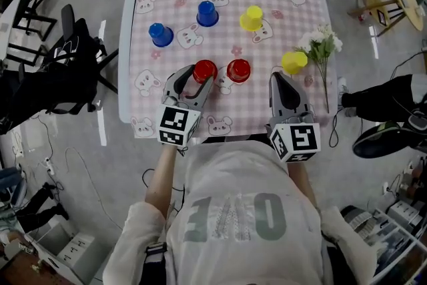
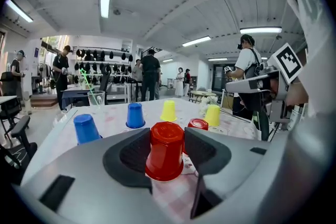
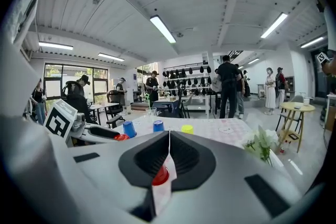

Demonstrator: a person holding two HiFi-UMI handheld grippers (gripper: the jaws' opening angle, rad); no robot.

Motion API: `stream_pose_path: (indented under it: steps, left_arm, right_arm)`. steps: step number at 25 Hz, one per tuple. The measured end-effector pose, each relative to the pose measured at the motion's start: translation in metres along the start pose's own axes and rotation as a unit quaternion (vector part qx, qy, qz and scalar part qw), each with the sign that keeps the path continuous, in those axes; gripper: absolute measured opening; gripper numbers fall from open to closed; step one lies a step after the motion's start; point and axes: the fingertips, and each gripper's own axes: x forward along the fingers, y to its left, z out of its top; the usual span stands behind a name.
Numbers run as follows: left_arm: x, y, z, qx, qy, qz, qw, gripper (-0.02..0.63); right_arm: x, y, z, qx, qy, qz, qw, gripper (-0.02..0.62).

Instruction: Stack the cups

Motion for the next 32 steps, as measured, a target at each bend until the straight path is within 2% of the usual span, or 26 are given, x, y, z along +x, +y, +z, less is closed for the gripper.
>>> stream_pose_path:
  steps: [10, 17, 22, 25, 28, 30, 32]
  left_arm:
    - [0.022, -0.007, -0.019, -0.011, 0.028, -0.012, 0.9995, 0.221]
    - [0.025, -0.008, -0.019, -0.015, 0.017, -0.015, 0.9996, 0.221]
    - [0.012, 0.0, -0.004, -0.043, -0.01, -0.003, 0.999, 0.229]
    - [-0.002, 0.026, 0.018, -0.061, -0.046, 0.03, 0.9966, 0.23]
    - [-0.016, 0.081, 0.034, -0.076, -0.071, 0.11, 0.9885, 0.23]
    - [-0.019, 0.122, 0.037, -0.071, -0.069, 0.168, 0.9807, 0.229]
    - [-0.012, 0.155, 0.033, -0.053, -0.053, 0.211, 0.9747, 0.229]
  right_arm:
    - [-0.011, -0.022, -0.011, 0.025, 0.008, -0.028, 0.999, 0.029]
    - [-0.011, -0.024, -0.013, 0.026, 0.014, -0.03, 0.999, 0.029]
    - [-0.011, -0.02, -0.012, 0.023, 0.015, -0.026, 0.999, 0.029]
    - [-0.011, -0.02, -0.012, 0.021, 0.014, -0.027, 0.999, 0.029]
    - [-0.011, -0.019, -0.012, 0.02, 0.015, -0.029, 0.999, 0.029]
    - [-0.011, -0.019, -0.014, 0.019, 0.016, -0.029, 0.999, 0.029]
    - [-0.011, -0.018, -0.015, 0.018, 0.019, -0.027, 0.999, 0.029]
